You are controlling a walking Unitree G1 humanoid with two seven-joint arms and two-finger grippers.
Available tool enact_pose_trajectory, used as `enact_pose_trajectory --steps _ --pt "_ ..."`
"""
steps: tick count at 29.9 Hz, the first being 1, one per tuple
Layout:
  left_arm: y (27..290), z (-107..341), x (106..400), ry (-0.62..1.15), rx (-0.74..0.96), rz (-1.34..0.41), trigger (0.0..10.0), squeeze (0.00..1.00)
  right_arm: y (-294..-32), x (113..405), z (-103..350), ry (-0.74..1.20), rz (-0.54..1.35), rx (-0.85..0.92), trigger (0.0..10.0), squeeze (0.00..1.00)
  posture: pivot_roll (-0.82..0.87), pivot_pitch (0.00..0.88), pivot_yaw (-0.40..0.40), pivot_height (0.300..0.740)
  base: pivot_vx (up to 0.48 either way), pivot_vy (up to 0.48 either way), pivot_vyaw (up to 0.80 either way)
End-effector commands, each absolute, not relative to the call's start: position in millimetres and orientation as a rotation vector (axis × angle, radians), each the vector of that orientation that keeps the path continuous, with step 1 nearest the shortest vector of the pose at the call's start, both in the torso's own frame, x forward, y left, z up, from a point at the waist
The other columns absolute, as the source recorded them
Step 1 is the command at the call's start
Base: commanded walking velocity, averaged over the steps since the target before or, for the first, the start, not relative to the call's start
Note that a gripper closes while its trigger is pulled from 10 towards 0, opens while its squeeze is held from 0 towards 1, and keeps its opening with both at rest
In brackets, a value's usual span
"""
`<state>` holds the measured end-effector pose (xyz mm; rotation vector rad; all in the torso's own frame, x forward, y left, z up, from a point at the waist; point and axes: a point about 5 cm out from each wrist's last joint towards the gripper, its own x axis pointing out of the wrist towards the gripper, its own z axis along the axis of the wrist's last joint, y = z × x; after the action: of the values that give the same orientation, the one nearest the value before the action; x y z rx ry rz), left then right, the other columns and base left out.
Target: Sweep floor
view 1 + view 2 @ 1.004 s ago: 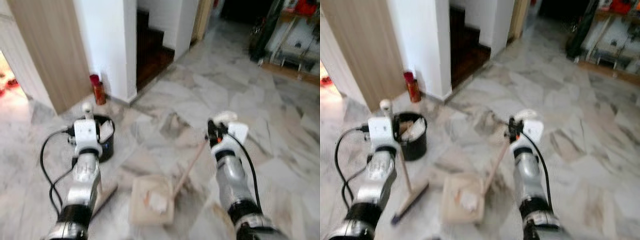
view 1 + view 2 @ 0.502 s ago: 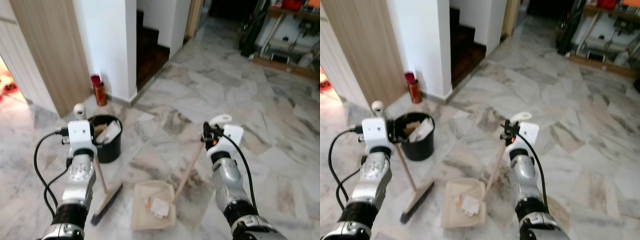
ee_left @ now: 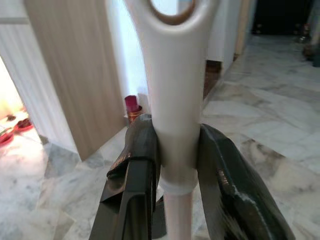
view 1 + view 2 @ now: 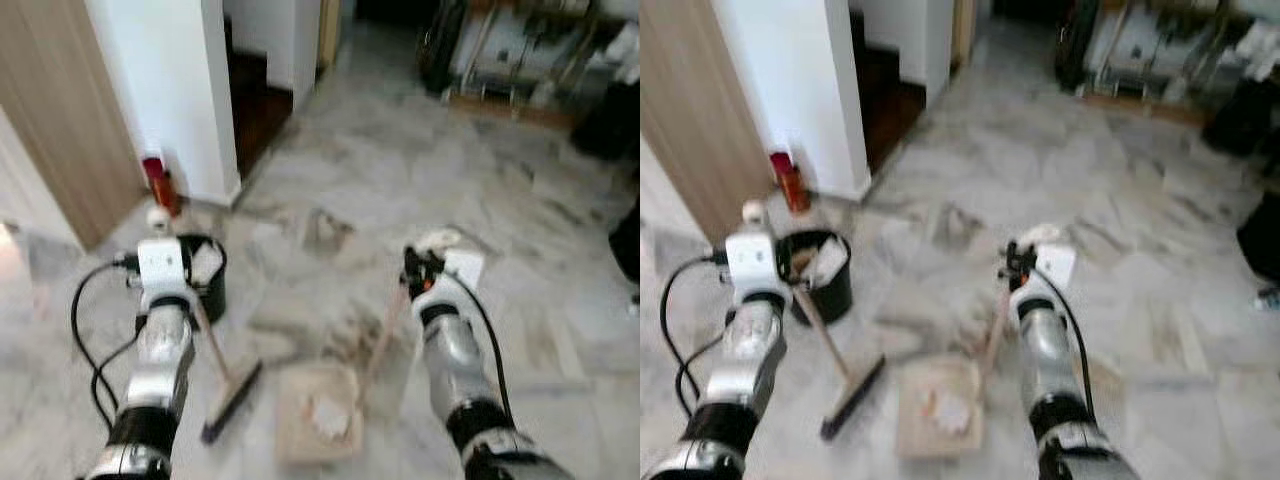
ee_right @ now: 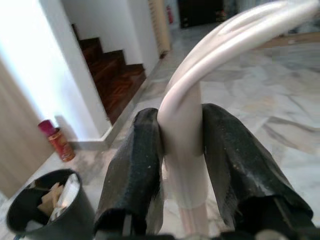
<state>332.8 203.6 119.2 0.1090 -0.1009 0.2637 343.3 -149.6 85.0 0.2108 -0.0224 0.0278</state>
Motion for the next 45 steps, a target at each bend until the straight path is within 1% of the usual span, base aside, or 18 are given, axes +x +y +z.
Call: enact_pose_trajectory --steps 1,20,25,35,45 --pt "201.7 133.8 336.7 -0.160 0.127 0.258 10.0 0.00 -154.7 347.8 96.8 -0.083 0.010 0.231 10.0 0.00 0.16 0.000 -0.056 0.740 0.000 0.300 0.00" --pt "203.0 134.5 337.0 -0.159 0.125 0.262 10.0 0.00 -154.3 348.3 96.6 -0.080 0.003 0.245 10.0 0.00 0.16 0.000 -0.054 0.740 0.000 0.329 0.00" --pt "203.4 134.9 337.1 -0.160 0.128 0.263 10.0 0.00 -154.2 348.3 97.1 -0.084 0.010 0.249 10.0 0.00 0.16 0.000 -0.052 0.740 0.000 0.341 -0.67" --pt "204.5 135.4 337.8 -0.156 0.135 0.268 10.0 0.00 -157.0 347.2 97.2 -0.095 -0.003 0.246 10.0 0.00 0.16 0.000 -0.046 0.740 0.000 0.347 0.00" --pt "205.2 134.2 337.6 -0.148 0.132 0.275 10.0 0.00 -158.7 347.2 97.3 -0.095 -0.010 0.244 10.0 0.00 0.16 0.000 -0.049 0.740 0.000 0.455 0.00"
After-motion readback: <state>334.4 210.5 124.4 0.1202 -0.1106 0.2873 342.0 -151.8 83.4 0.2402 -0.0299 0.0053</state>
